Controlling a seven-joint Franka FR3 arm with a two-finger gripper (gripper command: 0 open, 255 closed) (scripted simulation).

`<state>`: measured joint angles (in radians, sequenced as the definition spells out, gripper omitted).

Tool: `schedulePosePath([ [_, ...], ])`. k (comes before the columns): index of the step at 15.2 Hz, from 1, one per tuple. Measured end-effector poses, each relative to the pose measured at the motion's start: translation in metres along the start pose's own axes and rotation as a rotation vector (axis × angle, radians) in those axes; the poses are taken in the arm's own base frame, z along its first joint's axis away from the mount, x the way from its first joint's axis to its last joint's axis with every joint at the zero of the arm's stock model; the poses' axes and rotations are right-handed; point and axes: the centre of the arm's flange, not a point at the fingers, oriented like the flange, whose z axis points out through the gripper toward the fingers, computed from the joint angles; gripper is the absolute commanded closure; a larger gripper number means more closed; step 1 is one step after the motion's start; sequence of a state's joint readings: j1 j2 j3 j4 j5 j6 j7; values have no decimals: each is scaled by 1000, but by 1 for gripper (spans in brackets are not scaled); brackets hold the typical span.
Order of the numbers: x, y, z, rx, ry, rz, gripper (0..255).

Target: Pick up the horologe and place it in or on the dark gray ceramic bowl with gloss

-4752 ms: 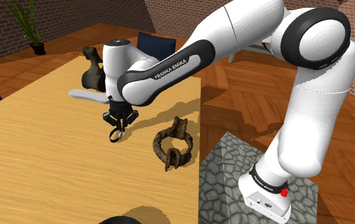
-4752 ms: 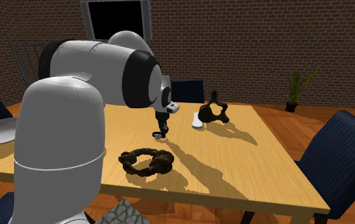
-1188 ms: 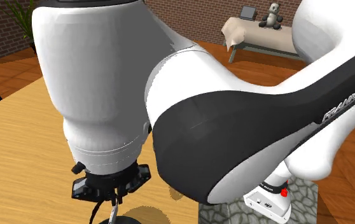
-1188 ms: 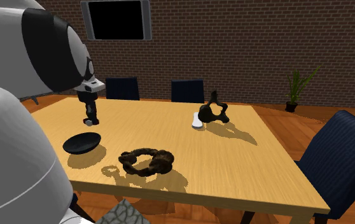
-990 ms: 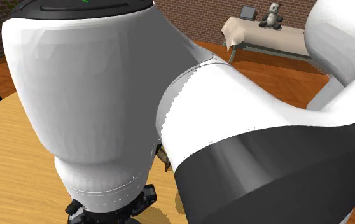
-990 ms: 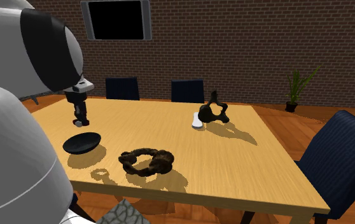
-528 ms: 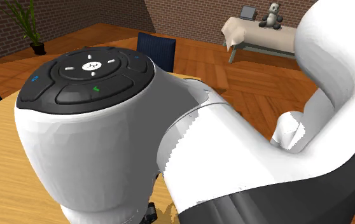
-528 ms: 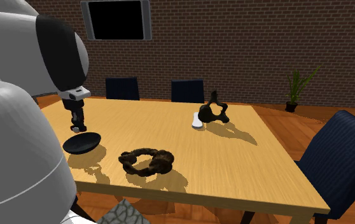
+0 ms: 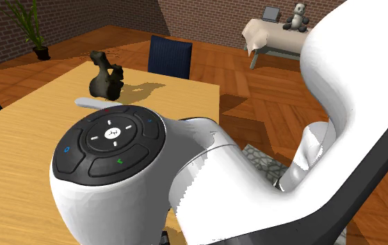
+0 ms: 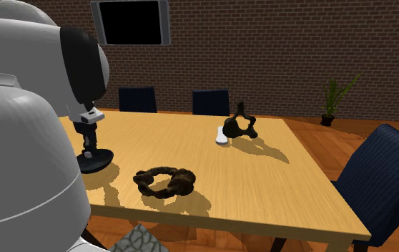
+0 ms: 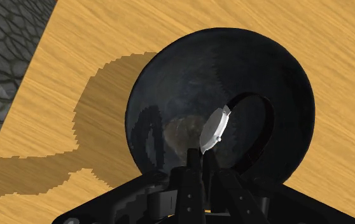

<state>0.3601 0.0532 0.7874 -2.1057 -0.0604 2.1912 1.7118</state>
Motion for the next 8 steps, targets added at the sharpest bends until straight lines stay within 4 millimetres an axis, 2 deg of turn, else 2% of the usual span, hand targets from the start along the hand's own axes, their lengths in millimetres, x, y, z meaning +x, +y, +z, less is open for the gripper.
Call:
schedulePosePath([
  [3,0,1,10,0,0,0,255],
  [8,0,0,11,0,0,0,255],
])
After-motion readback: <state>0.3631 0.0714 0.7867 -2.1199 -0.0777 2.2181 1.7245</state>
